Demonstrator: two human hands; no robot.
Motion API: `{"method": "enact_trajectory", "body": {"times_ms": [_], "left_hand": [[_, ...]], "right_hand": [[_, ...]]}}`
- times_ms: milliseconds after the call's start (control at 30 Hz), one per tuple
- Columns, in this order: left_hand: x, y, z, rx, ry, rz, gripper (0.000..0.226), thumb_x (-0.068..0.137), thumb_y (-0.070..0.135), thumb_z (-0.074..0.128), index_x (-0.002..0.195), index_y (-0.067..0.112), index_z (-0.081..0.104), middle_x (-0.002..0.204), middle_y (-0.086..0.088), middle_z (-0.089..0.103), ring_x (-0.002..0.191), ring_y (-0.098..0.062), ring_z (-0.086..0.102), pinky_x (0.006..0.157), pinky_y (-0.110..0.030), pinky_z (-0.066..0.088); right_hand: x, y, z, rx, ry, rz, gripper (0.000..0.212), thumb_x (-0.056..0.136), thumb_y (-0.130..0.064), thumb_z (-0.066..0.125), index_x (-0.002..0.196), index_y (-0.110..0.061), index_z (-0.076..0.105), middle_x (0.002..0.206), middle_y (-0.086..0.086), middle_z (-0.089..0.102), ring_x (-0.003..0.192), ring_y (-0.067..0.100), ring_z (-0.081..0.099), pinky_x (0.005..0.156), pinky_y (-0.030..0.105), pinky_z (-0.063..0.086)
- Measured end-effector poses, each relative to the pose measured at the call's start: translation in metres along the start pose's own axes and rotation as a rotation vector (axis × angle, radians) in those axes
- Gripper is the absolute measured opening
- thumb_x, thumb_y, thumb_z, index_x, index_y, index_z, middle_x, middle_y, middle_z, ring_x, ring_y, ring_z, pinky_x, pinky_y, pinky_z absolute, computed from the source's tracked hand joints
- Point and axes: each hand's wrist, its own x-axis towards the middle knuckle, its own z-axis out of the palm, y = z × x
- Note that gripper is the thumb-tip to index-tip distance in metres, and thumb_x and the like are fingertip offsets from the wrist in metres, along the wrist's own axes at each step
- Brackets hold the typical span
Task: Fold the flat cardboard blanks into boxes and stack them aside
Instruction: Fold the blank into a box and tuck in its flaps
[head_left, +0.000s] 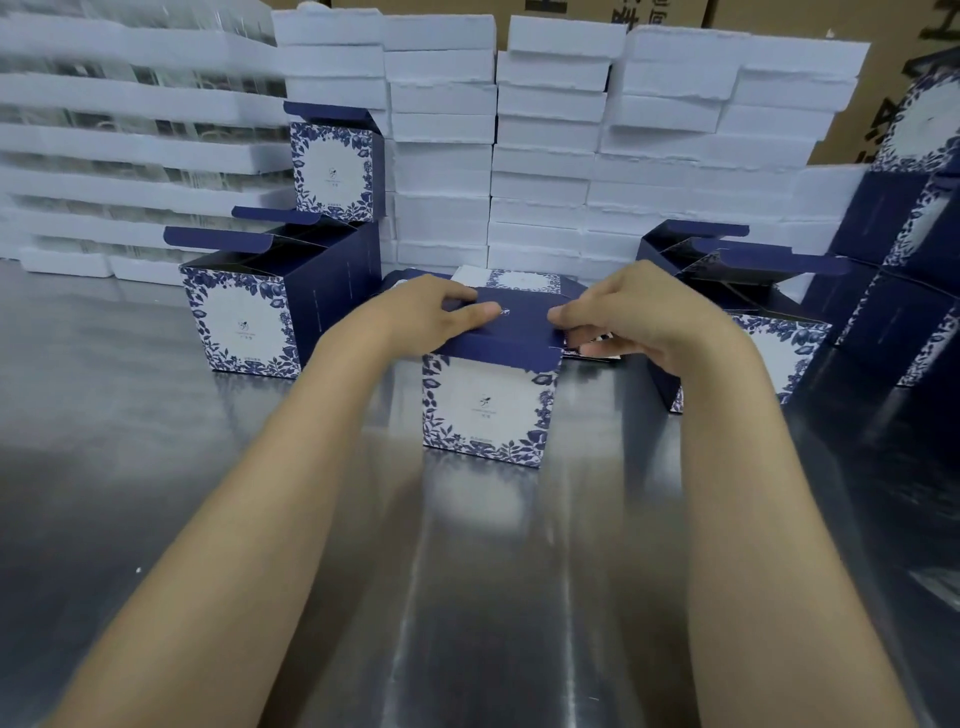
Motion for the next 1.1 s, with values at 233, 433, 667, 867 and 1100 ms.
{"method": "enact_trajectory", "body": {"times_ms": [233,433,667,867,1100], "left_hand": [[0.003,0.005,0.001,0.013,-0.004,-0.034,0.048,0.094,0.053,0.049,0.127,0.021,0.058,0.135,0.0,0.054,0.124,-0.02,0.048,0.094,-0.031,0.036],[-0.003,0.003,-0.001,-0.241,-0.11,-0.138,0.066,0.085,0.06,0.059,0.144,0.038,0.039,0.128,0.016,0.037,0.111,-0.012,0.047,0.076,-0.026,0.053],[-0.002,0.0,0.001,-0.358,-0.12,-0.136,0.063,0.081,0.056,0.067,0.139,0.044,0.045,0.125,0.022,0.035,0.112,-0.006,0.043,0.072,-0.023,0.051],[0.002,-0.007,0.008,-0.59,0.025,-0.17,0.069,0.074,0.052,0.076,0.136,0.037,0.052,0.135,0.012,0.052,0.103,0.001,0.054,0.077,-0.021,0.049],[0.011,0.006,0.015,-0.4,0.287,-0.22,0.051,0.094,0.017,0.053,0.142,0.011,0.038,0.135,-0.004,0.046,0.112,-0.024,0.05,0.087,-0.029,0.042]], "right_hand": [[0.004,0.0,0.026,-0.312,-0.078,-0.023,0.057,0.065,-0.059,0.078,0.116,-0.04,0.063,0.129,-0.013,0.05,0.114,0.008,0.049,0.087,0.025,0.039],[0.014,0.019,0.031,-0.153,-0.11,0.037,0.115,0.042,-0.073,0.073,0.145,-0.042,0.032,0.125,-0.021,0.041,0.121,0.007,0.043,0.097,0.028,0.036],[0.017,0.02,0.026,-0.074,-0.076,0.032,0.096,0.058,-0.059,0.082,0.141,-0.031,0.043,0.132,-0.012,0.052,0.111,0.008,0.056,0.08,0.025,0.045],[0.013,0.014,0.028,-0.092,0.118,0.07,0.08,0.065,-0.051,0.083,0.134,-0.023,0.053,0.126,-0.004,0.052,0.109,0.016,0.055,0.085,0.031,0.046],[0.0,-0.008,0.03,-0.359,0.16,0.126,0.043,0.076,-0.043,0.077,0.096,-0.011,0.057,0.091,0.005,0.064,0.087,0.028,0.065,0.085,0.044,0.056]]}}
